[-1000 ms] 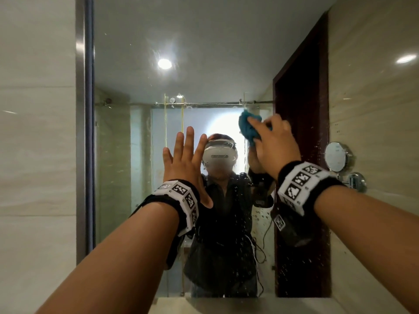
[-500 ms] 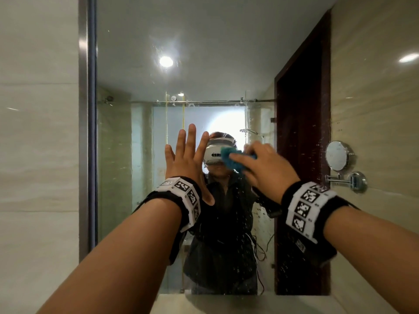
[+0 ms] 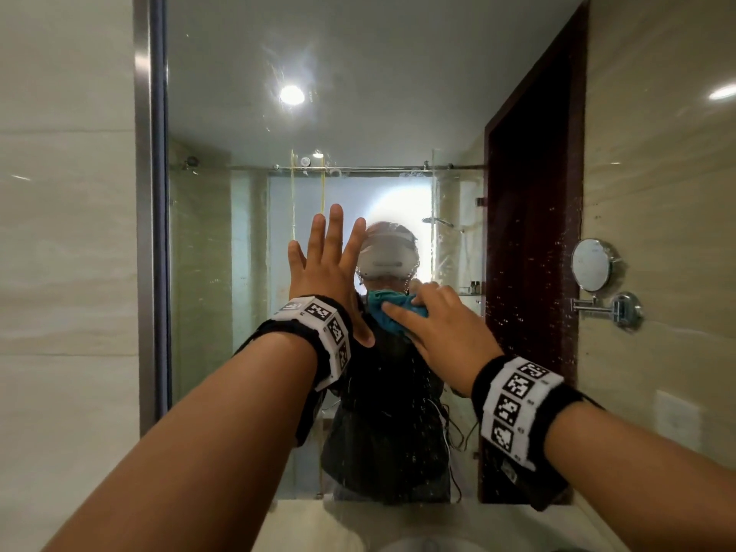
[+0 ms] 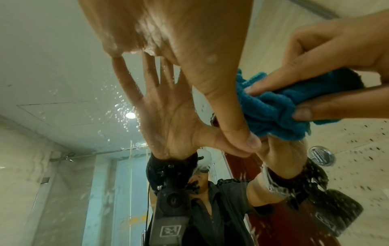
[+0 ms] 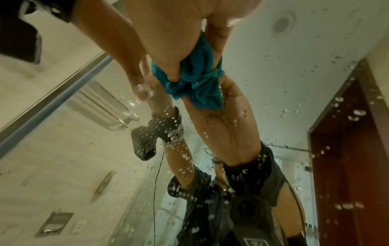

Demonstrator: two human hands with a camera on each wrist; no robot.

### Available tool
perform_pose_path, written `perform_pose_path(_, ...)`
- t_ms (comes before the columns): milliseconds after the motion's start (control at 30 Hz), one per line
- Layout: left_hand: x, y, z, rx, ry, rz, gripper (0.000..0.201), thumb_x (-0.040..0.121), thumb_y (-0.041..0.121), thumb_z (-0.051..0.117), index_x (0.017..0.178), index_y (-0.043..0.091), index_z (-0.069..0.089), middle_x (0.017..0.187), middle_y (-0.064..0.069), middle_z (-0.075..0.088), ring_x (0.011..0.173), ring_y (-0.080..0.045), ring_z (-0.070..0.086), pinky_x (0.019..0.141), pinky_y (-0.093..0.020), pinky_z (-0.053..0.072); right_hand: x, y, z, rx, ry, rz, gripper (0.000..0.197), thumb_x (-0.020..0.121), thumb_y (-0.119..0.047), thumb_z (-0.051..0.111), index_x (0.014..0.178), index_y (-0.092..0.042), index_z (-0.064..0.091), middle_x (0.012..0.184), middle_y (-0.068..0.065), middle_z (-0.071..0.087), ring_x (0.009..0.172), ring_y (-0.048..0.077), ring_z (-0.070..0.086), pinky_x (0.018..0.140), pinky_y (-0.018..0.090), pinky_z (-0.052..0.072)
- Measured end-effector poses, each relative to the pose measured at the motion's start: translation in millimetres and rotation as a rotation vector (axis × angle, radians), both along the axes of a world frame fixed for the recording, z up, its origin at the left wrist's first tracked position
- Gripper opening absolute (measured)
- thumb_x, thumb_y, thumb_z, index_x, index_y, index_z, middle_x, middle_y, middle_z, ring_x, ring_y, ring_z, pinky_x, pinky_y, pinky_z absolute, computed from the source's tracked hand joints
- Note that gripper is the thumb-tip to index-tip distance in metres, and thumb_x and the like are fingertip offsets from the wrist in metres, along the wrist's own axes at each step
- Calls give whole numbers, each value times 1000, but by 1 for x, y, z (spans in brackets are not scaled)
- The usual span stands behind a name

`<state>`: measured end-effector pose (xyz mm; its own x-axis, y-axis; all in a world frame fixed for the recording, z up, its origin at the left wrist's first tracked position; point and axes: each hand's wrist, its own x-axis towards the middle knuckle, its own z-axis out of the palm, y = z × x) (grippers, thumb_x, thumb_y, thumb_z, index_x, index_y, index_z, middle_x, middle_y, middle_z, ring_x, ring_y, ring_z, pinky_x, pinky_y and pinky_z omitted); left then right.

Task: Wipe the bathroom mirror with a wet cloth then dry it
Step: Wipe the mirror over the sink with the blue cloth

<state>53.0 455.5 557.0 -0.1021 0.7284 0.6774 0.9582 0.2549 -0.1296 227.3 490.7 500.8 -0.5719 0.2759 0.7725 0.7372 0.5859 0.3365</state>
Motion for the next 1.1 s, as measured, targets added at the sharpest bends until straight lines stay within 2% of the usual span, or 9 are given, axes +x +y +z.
perform_pose_path(167,0,-2,1,-3,6,-11,160,40,71,80,139,26,-37,146,-8,-42,138,-31,-32,114,-57,-3,22,0,35,-63,194,-10,50,89,-22,59,137,-29,45,117,9,45,104,26,44,78,37,51)
perform_pose_path(267,-1,-2,2,4,8,-14,160,39,71,80,140,26,-35,147,-8,-41,138,-31,-32,114,-57,-4,36,5,50,-53,400,-44,49,92,-17,52,139,-24,42,120,11,40,106,27,37,82,38,48)
perform_pose_path(367,-1,-1,2,5,4,-16,162,36,72,80,140,26,-35,147,-7,-42,137,-30,-32,112,-57,-5,36,5,37,-44,355,-100,50,94,-21,47,142,-20,37,119,11,40,106,28,36,83,37,45)
perform_pose_path(500,-1,-6,4,-8,14,-21,161,38,73,80,141,25,-34,147,-8,-40,138,-31,-31,112,-57,-5,34,5,-9,12,168,-34,56,80,-17,69,133,-15,51,113,13,47,98,31,43,77,41,53)
perform_pose_path(667,7,-13,-22,13,54,-58,151,47,76,74,143,23,-31,148,-10,-39,137,-31,-33,105,-52,-19,36,15,-43,17,46,-67,71,60,-12,84,125,-25,57,114,13,49,97,30,45,64,40,54)
perform_pose_path(767,10,-19,-57,8,77,-123,145,53,73,73,145,24,-28,148,-10,-39,137,-30,-34,108,-52,-20,36,4,-27,-27,152,0,60,68,-10,79,123,-22,60,108,15,54,94,34,53,64,40,54)
perform_pose_path(900,-1,-22,-93,-33,49,-129,144,53,73,73,143,26,-30,147,-8,-41,137,-28,-34,112,-51,-16,32,2,1,-100,386,-38,55,88,-12,57,139,-22,41,118,13,44,106,30,41,73,38,48)
perform_pose_path(1000,-7,-19,-104,-57,14,-112,144,56,73,71,138,24,-36,148,-9,-40,138,-29,-32,115,-49,-11,20,0,2,-63,410,-6,54,86,-9,57,137,-18,42,114,14,46,103,31,43,70,39,48)
perform_pose_path(1100,-5,-14,-110,-43,-2,-93,147,54,74,70,133,22,-42,145,-10,-43,137,-30,-33,114,-50,-12,12,1,-20,0,269,49,52,76,-8,70,126,-15,56,108,15,52,95,33,49,66,42,53)
